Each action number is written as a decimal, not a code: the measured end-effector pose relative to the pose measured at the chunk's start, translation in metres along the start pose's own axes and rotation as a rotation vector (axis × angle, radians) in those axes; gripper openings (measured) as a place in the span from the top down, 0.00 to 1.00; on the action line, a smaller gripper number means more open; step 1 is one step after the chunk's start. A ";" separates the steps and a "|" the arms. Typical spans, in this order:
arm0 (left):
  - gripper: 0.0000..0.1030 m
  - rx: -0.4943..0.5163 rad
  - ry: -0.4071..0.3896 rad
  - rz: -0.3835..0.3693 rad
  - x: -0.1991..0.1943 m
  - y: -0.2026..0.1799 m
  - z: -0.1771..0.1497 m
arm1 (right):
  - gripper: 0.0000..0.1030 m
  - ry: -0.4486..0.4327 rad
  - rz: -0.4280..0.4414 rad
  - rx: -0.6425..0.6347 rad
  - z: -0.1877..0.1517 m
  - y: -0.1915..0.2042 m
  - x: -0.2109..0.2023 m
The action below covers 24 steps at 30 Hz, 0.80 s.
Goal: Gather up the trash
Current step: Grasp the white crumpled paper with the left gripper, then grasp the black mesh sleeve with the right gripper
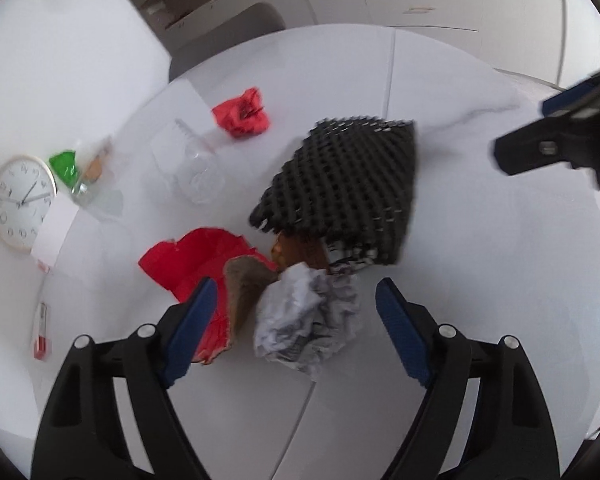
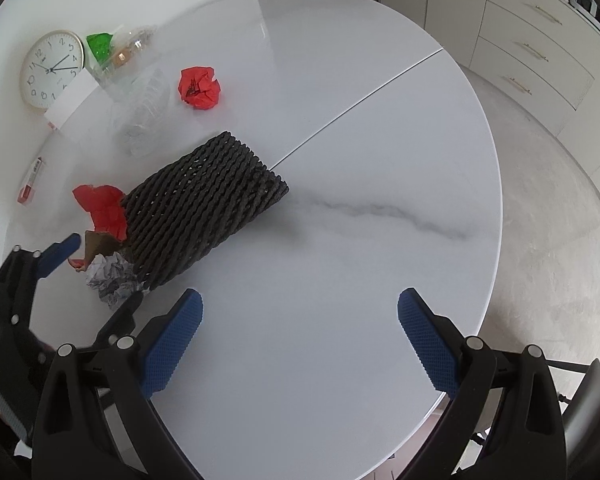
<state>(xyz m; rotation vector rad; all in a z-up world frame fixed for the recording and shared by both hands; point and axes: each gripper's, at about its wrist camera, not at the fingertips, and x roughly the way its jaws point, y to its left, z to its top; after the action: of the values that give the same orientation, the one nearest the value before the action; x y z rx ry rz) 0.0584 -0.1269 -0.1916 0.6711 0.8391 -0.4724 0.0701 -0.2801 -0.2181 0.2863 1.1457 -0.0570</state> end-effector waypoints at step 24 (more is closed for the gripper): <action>0.59 -0.108 0.059 -0.101 0.013 0.018 -0.016 | 0.09 -0.008 0.125 0.009 0.012 0.014 0.005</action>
<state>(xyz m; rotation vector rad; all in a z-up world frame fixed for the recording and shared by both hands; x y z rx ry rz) 0.0693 -0.1045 -0.2035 0.5471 0.9505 -0.4961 0.0858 -0.2693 -0.2150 0.3645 1.1173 0.0464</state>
